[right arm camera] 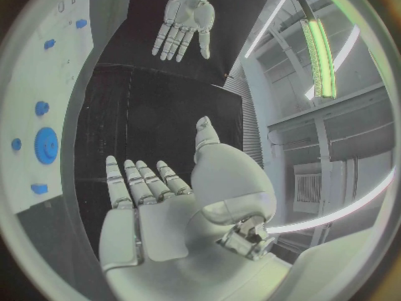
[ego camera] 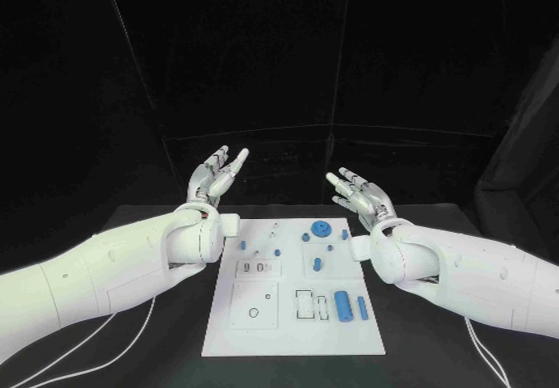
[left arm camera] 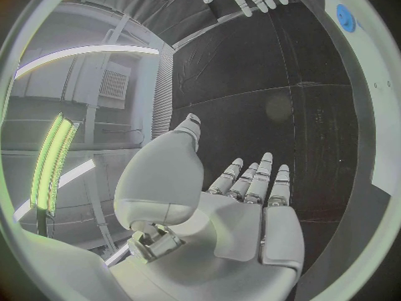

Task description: Assemble the parts on the task board

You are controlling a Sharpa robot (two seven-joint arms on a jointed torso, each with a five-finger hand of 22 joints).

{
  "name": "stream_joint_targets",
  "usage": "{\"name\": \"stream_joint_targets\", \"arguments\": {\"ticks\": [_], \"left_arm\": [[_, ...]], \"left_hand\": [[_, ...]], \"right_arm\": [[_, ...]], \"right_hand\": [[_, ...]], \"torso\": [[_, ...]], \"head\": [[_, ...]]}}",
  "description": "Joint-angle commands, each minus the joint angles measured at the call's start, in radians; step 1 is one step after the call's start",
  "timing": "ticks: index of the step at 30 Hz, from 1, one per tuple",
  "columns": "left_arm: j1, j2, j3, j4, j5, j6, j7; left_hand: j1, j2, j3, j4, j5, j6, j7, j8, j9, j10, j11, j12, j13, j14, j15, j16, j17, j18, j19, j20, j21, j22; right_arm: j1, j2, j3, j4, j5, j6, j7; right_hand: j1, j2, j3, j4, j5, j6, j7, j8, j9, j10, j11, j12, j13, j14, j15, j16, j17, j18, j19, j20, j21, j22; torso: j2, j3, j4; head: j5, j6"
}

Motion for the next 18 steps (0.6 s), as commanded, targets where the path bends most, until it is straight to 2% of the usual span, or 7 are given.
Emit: {"name": "stream_joint_targets", "arguments": {"ticks": [1, 4, 10, 11, 14, 15, 18], "left_arm": [[0.004, 0.004, 0.001, -0.009, 0.025, 0.074, 0.062], [0.004, 0.004, 0.001, -0.009, 0.025, 0.074, 0.062], [0.004, 0.004, 0.001, -0.009, 0.025, 0.074, 0.062], [0.003, -0.026, 0.000, -0.012, 0.041, 0.143, 0.064], [0.003, -0.028, -0.001, -0.011, 0.041, 0.162, 0.068], [0.003, -0.029, -0.001, -0.009, 0.041, 0.168, 0.069], [0.003, -0.037, -0.001, 0.000, 0.038, 0.190, 0.068]], "left_hand": [[0.049, 0.002, 0.004, 0.014, 0.008, 0.015, 0.085, 0.005, 0.003, 0.005, 0.017, 0.005, 0.003, 0.020, 0.009, 0.010, 0.004, 0.020, 0.003, 0.016, 0.007, 0.002], [0.051, 0.005, 0.007, 0.013, 0.008, 0.017, 0.088, 0.006, 0.003, 0.009, 0.020, 0.006, 0.003, 0.026, 0.013, 0.014, 0.006, 0.018, 0.003, 0.017, 0.007, 0.002], [0.066, 0.017, 0.012, 0.003, 0.008, 0.047, 0.111, 0.012, 0.007, 0.082, 0.045, 0.021, 0.013, 0.095, 0.031, 0.046, 0.018, 0.003, 0.018, 0.019, 0.014, 0.006], [0.073, 0.019, 0.014, -0.002, 0.008, 0.065, 0.117, 0.015, 0.009, 0.129, 0.053, 0.032, 0.019, 0.152, 0.037, 0.068, 0.027, -0.003, 0.042, 0.019, 0.024, 0.013], [0.125, 0.016, 0.017, -0.043, 0.006, 0.153, 0.105, 0.033, 0.019, 0.312, 0.077, 0.085, 0.040, 0.394, 0.055, 0.165, 0.063, -0.018, 0.313, 0.015, 0.145, 0.079], [0.144, 0.017, 0.015, -0.062, 0.007, 0.228, 0.100, 0.050, 0.028, 0.437, 0.084, 0.125, 0.053, 0.458, 0.043, 0.191, 0.070, -0.009, 0.457, 0.021, 0.210, 0.110], [0.178, 0.022, 0.008, -0.102, 0.009, 0.418, 0.107, 0.097, 0.048, 0.639, 0.053, 0.186, 0.066, 0.582, 0.001, 0.230, 0.078, 0.024, 0.596, 0.014, 0.270, 0.129]], "right_arm": [[0.009, 0.012, -0.003, -0.027, -0.100, 0.202, -0.059], [0.015, 0.021, -0.006, -0.047, -0.121, 0.247, -0.073], [0.020, 0.029, -0.008, -0.063, -0.138, 0.286, -0.085], [0.026, 0.001, -0.007, -0.109, -0.327, 0.128, -0.030], [0.037, -0.012, -0.006, -0.108, -0.410, 0.128, -0.037], [0.042, -0.015, -0.006, -0.108, -0.431, 0.129, -0.041], [0.058, -0.021, -0.006, -0.111, -0.499, 0.135, -0.055]], "right_hand": [[0.162, 0.009, 0.007, -0.074, 0.017, 0.239, 0.157, 0.047, 0.025, 0.336, 0.023, 0.063, 0.028, 0.327, 0.017, 0.069, 0.026, 0.057, 0.236, 0.009, 0.072, 0.036], [0.211, 0.009, 0.026, -0.116, 0.022, 0.363, 0.151, 0.070, 0.035, 0.531, 0.008, 0.104, 0.039, 0.500, -0.003, 0.103, 0.034, 0.079, 0.355, 0.008, 0.114, 0.053], [0.290, 0.016, 0.066, -0.195, -0.006, 0.593, 0.114, 0.105, 0.047, 0.680, -0.035, 0.131, 0.038, 0.702, -0.056, 0.144, 0.041, 0.121, 0.498, -0.005, 0.181, 0.069], [0.323, 0.028, 0.087, -0.224, -0.013, 0.649, 0.110, 0.114, 0.050, 0.721, -0.046, 0.139, 0.038, 0.746, -0.072, 0.155, 0.042, 0.123, 0.535, -0.016, 0.198, 0.073], [0.332, 0.044, 0.112, -0.286, -0.034, 0.719, 0.092, 0.107, 0.043, 0.799, -0.066, 0.121, 0.031, 0.830, -0.100, 0.150, 0.035, 0.122, 0.604, -0.048, 0.220, 0.072], [0.326, 0.043, 0.112, -0.300, -0.035, 0.728, 0.090, 0.101, 0.040, 0.812, -0.070, 0.111, 0.031, 0.844, -0.104, 0.143, 0.034, 0.122, 0.614, -0.052, 0.220, 0.069], [0.320, 0.037, 0.112, -0.310, -0.035, 0.750, 0.086, 0.089, 0.039, 0.840, -0.079, 0.091, 0.032, 0.879, -0.112, 0.131, 0.035, 0.123, 0.639, -0.062, 0.225, 0.065]], "torso": [[0.000, -0.0002, 0.0004], [0.000, -0.0002, 0.0004], [0.000, -0.0002, 0.0004], [0.025, 0.0015, -0.0023], [0.030, 0.0047, 0.0061], [0.032, 0.0053, 0.0083], [0.043, 0.0067, 0.0123]], "head": [[0.000, 0.000], [0.000, 0.000], [0.000, 0.000], [-0.001, 0.001], [-0.007, 0.004], [-0.007, 0.003], [-0.010, 0.011]]}}
